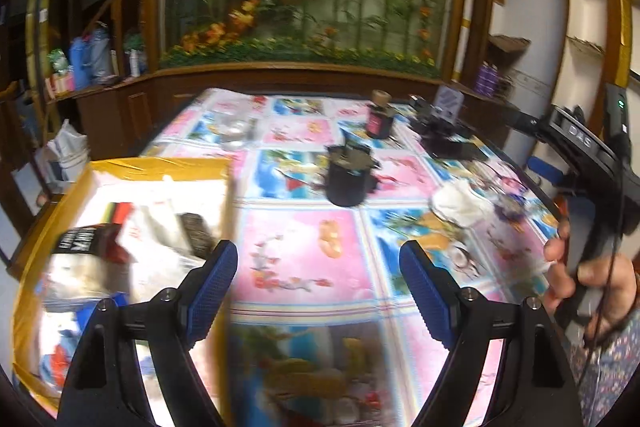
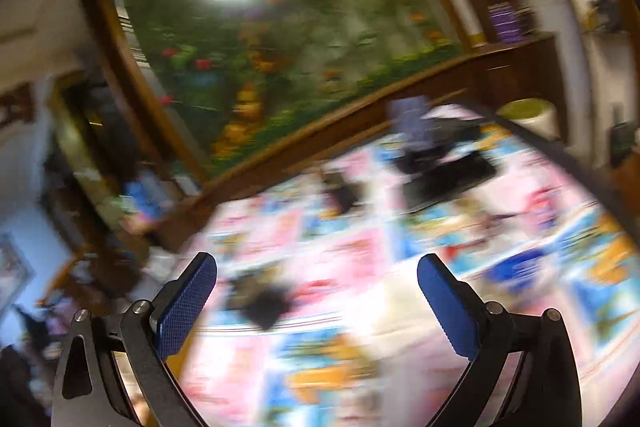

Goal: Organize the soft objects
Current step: 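Move the left gripper to the white cloth while the right gripper reaches the blue-wrapped roll, then grasp the white cloth with the left gripper while the right gripper grasps the blue-wrapped roll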

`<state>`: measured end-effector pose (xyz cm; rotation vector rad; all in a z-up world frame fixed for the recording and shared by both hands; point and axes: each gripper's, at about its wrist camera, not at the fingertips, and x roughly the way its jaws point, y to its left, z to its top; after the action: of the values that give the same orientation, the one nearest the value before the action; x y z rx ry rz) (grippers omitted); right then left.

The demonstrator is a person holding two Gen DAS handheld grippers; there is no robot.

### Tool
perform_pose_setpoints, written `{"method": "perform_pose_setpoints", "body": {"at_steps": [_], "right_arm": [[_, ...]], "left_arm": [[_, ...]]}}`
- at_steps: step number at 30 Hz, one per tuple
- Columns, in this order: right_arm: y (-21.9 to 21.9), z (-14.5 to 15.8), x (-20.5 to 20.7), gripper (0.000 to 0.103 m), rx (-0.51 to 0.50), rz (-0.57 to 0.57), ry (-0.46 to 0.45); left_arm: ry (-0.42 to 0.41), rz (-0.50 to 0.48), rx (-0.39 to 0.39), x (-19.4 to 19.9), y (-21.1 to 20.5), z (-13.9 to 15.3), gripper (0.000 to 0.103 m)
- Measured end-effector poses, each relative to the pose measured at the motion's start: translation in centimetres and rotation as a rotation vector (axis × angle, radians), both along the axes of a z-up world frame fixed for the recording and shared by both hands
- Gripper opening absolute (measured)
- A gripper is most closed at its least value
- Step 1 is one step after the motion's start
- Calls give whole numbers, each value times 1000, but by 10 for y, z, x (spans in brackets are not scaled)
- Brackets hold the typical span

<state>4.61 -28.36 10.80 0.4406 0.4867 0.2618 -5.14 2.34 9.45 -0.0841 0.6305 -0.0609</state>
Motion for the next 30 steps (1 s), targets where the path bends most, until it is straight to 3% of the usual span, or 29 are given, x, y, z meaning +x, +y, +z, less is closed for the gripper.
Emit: {"method": "perform_pose_setpoints", "body": {"at_steps": [5,9,15,19,24,30], "right_arm": [[-60,-19,27,102,-99,-111,272],[-105,-46,36,102,77,-89,408],[-113,-51,39,102,-6,-185,424],[-116,-61,50,102,30,-138,450],[-108,-64,56,102,-9,-112,456],[-114,-64,55,102,4,-159,441]], "left_arm": [[83,-95,-2,24,-37,-8,82],[143,-187,-9,52,-71,-7,82],[195,-253,-15,109,-123,-11,90],[244,-262,15,151,-149,-22,90],[296,-246,29,195,-167,-39,90],[371,-290,39,221,-190,-68,90]]}}
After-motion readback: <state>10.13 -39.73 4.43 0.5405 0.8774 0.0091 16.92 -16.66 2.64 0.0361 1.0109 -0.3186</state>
